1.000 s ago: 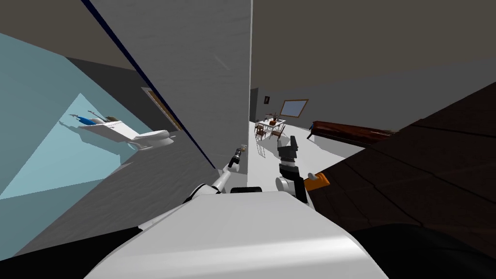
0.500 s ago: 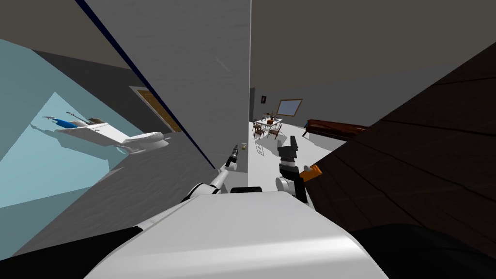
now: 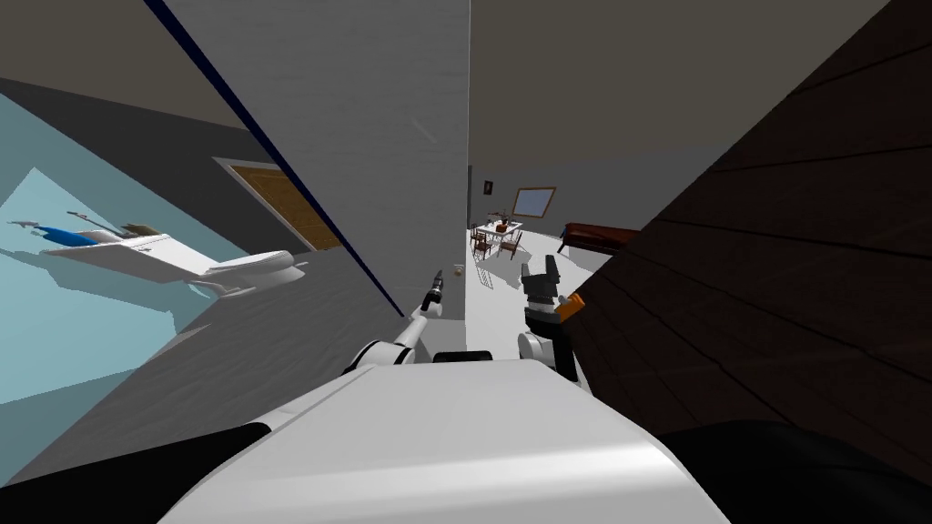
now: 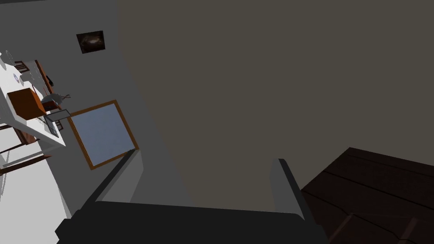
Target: Push the door open
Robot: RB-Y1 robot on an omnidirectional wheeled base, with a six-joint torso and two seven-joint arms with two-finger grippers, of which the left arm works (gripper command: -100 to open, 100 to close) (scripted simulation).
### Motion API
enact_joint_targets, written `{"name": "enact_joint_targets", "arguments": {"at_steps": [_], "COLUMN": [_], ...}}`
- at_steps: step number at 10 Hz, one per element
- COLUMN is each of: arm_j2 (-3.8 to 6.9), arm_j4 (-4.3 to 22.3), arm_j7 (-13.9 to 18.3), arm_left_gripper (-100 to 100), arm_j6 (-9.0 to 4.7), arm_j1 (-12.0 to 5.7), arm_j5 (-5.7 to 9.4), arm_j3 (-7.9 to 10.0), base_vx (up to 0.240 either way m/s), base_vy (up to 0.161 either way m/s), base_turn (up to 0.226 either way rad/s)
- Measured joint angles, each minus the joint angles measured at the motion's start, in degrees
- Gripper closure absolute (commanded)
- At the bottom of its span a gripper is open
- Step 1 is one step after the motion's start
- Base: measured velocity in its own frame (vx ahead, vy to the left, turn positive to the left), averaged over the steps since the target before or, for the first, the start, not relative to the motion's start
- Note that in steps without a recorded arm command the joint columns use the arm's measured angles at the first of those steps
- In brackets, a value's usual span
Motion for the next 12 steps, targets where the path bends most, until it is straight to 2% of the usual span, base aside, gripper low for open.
{"name": "enact_joint_targets", "arguments": {"at_steps": [4, 7, 10, 12], "arm_j2": [-0.94, -2.61, -3.82, -3.63], "arm_j4": [2.84, 4.91, 5.24, 4.91], "arm_j7": [-0.80, -1.46, -1.82, -1.91], "arm_left_gripper": [-100, -100, -100, -100], "arm_j6": [-1.13, -1.96, -2.09, -1.94], "arm_j1": [-1.82, -3.16, -3.45, -3.29], "arm_j5": [-0.52, -0.89, -1.09, -1.10], "arm_j3": [4.41, 7.62, 9.14, 9.17], "base_vx": [-0.126, -0.143, -0.071, 0.047], "base_vy": [0.008, -0.084, -0.146, 0.122], "base_turn": [-0.121, -0.112, -0.030, 0.012]}}
